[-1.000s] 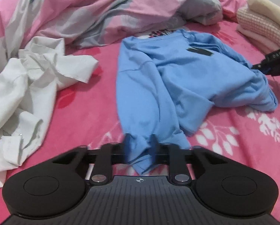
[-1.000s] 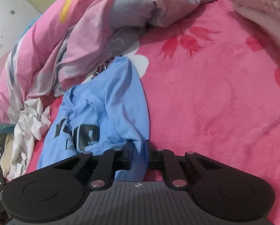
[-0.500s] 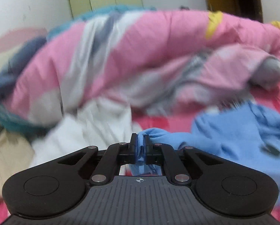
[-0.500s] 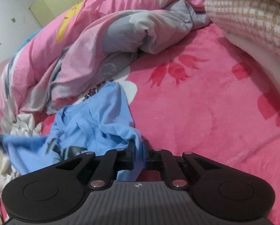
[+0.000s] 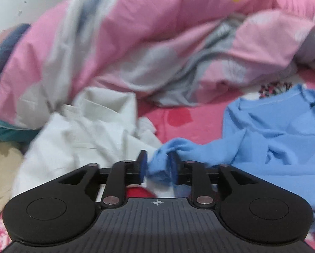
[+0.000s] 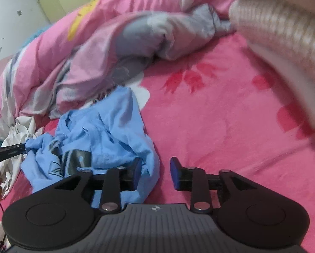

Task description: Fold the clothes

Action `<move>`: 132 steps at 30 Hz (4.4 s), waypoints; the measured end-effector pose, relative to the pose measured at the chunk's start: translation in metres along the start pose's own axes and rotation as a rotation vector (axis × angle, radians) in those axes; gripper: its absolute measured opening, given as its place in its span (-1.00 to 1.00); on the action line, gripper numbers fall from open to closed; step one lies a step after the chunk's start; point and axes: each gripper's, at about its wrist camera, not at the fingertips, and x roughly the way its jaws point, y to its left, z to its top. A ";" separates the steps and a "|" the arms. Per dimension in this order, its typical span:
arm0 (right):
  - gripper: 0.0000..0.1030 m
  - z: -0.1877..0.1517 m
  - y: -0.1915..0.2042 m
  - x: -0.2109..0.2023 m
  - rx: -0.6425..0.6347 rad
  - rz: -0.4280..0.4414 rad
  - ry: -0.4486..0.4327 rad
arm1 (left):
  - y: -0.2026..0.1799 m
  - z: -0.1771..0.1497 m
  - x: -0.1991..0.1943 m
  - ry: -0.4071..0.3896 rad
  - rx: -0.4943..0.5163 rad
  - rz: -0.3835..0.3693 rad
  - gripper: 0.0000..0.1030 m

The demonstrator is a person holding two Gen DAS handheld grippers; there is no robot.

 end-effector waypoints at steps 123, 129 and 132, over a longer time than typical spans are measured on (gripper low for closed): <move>-0.93 0.018 0.109 -0.039 0.100 0.419 -0.105 | -0.003 -0.061 0.007 0.138 -0.583 -0.563 -0.78; -0.93 0.018 0.057 -0.056 0.418 0.617 -0.012 | 0.000 -0.061 0.009 0.140 -0.601 -0.557 -0.78; -0.93 -0.003 0.043 -0.061 0.480 0.623 0.047 | 0.002 -0.062 0.009 0.137 -0.606 -0.545 -0.78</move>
